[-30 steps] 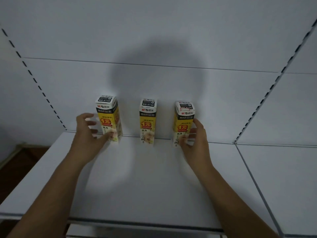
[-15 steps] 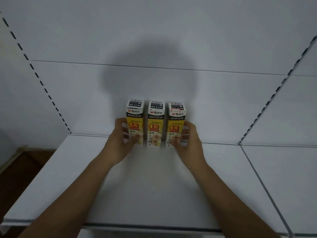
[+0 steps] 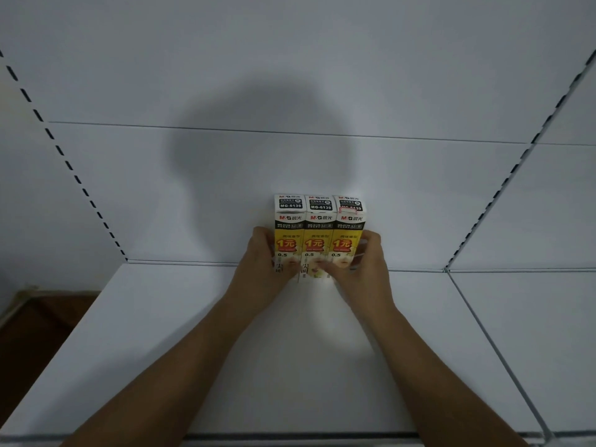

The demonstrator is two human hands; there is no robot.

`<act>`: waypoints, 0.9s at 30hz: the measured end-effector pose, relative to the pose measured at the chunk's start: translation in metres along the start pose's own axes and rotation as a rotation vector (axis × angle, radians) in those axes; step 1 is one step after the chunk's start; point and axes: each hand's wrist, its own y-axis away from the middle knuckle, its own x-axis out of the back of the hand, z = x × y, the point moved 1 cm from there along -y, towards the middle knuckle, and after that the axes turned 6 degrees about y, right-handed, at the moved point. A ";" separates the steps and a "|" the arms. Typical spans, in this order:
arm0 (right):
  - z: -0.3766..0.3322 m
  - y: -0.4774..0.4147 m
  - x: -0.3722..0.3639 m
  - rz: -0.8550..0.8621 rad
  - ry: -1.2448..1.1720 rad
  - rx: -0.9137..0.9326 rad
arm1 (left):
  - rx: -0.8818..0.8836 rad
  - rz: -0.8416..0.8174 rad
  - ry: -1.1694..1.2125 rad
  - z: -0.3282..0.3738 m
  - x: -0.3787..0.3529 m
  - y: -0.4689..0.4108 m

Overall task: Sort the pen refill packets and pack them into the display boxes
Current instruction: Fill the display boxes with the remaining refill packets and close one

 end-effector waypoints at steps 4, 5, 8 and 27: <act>-0.003 -0.002 0.010 -0.014 0.127 -0.025 | 0.013 0.015 0.026 0.002 -0.002 0.000; -0.004 -0.002 0.012 -0.027 0.140 -0.027 | 0.017 0.034 0.030 0.004 0.000 0.003; -0.009 -0.003 0.027 -0.020 0.123 0.022 | -0.057 0.155 -0.013 0.020 0.016 0.009; -0.047 -0.046 0.042 0.107 0.334 0.625 | -0.580 0.220 -0.521 0.079 0.025 -0.019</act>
